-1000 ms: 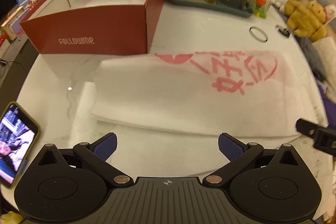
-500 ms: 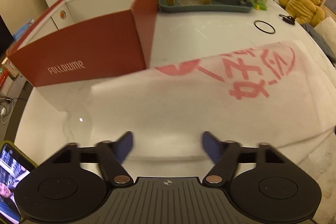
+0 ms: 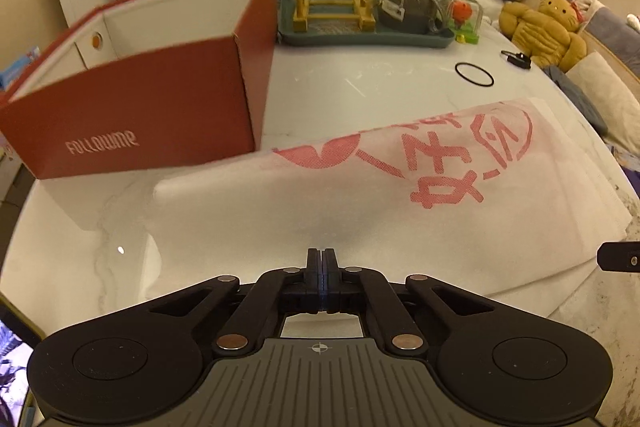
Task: Fold shopping bag
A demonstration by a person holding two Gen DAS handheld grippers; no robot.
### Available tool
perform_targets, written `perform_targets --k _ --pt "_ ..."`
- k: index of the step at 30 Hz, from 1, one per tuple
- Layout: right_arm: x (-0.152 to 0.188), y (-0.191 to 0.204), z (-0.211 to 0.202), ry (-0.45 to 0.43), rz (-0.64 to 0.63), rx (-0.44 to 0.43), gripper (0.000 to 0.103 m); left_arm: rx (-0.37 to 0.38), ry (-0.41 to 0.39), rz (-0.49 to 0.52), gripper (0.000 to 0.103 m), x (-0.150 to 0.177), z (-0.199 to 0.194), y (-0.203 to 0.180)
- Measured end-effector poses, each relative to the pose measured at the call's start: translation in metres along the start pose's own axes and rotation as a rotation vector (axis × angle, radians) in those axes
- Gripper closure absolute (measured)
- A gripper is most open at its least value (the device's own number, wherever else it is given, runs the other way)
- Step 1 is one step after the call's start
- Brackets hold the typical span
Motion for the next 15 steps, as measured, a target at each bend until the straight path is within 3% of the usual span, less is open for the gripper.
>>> perform_targets --k 4,8,15 --pt "0.002 -0.001 0.001 0.011 0.012 -0.017 0.002 0.006 -0.078 0.042 0.103 0.002 -0.029 0.000" --pt "0.005 -0.001 0.002 0.026 0.032 -0.070 0.002 0.016 -0.004 0.051 0.103 0.012 -0.038 0.003" --pt "0.007 0.008 0.005 0.037 0.010 -0.079 0.002 -0.068 0.101 0.055 0.102 0.035 -0.022 0.007"
Point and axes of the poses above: each gripper's, at about its wrist camera, not at the fingertips, and z roughly the way its jaws point, y to its left, x to its underside, the point moved 4 cm from there along z, roughly the way its jaws point, and after that the axes turned 9 degrees about z, right-handed, at the moved point
